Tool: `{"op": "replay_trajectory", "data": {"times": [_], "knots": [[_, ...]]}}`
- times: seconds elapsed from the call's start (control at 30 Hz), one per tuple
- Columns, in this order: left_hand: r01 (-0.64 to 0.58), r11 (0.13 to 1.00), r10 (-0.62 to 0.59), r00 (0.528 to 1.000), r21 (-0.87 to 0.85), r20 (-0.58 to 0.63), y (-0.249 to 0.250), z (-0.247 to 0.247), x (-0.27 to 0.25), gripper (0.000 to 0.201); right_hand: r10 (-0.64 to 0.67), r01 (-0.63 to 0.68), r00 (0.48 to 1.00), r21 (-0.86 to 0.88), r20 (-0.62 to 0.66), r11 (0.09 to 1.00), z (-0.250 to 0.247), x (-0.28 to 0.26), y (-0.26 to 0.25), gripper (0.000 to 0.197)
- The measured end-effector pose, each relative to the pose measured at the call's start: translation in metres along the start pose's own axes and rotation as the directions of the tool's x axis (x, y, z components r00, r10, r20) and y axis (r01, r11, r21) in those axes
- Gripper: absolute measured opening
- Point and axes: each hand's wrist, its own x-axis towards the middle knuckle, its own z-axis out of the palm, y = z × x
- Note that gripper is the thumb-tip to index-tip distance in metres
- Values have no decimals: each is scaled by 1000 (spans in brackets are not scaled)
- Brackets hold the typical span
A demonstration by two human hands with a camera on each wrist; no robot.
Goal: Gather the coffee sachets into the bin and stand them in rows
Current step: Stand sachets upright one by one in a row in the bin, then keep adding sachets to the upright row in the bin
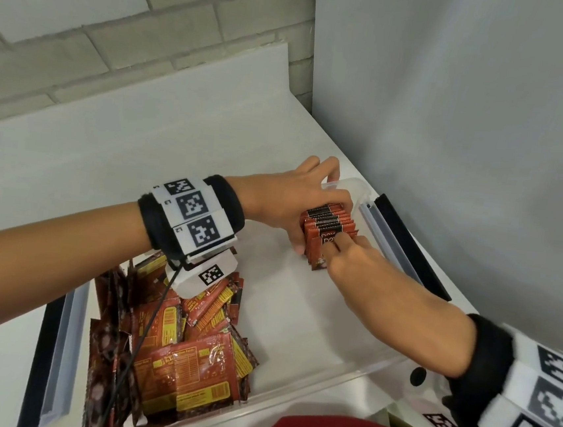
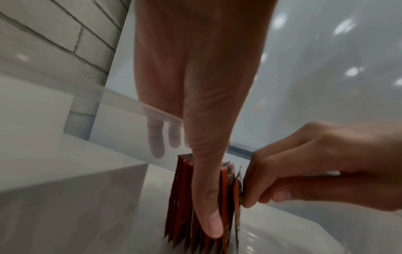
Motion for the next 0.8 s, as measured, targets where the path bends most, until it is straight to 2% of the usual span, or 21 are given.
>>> {"op": "replay_trajectory", "data": {"times": [0.13,0.23,0.37,0.43,0.53,0.6,0.7,0.8], "knots": [[6,1000,-6,1000,17,-7,1,-2,-1,78,-27,26,1000,-68,-10,997,-7,-4,1,51],[31,999,-31,1000,20,2,3,-8,-5,85,12,-12,1000,-7,-10,1000,-6,-4,1,53],[62,998,-61,998,33,-32,2,-25,-22,89,-16,16,1000,-12,-19,1000,-6,-8,1,53],[91,995,-89,995,30,-54,1,-33,-37,87,-41,40,999,-23,-29,999,-8,-12,1,52],[154,988,-154,986,2,-64,-2,-47,-68,71,-66,70,996,58,-54,996,-9,-17,2,54],[197,980,-197,980,-13,10,-6,-53,-94,58,-86,98,993,150,-84,984,-7,-19,0,49],[281,956,-262,946,-81,192,-9,-49,-135,46,-144,189,976,304,-164,934,-6,-22,-9,24],[355,931,-311,892,-81,329,-7,-33,-173,44,-229,284,958,487,-170,826,-6,-24,-24,27]]}}
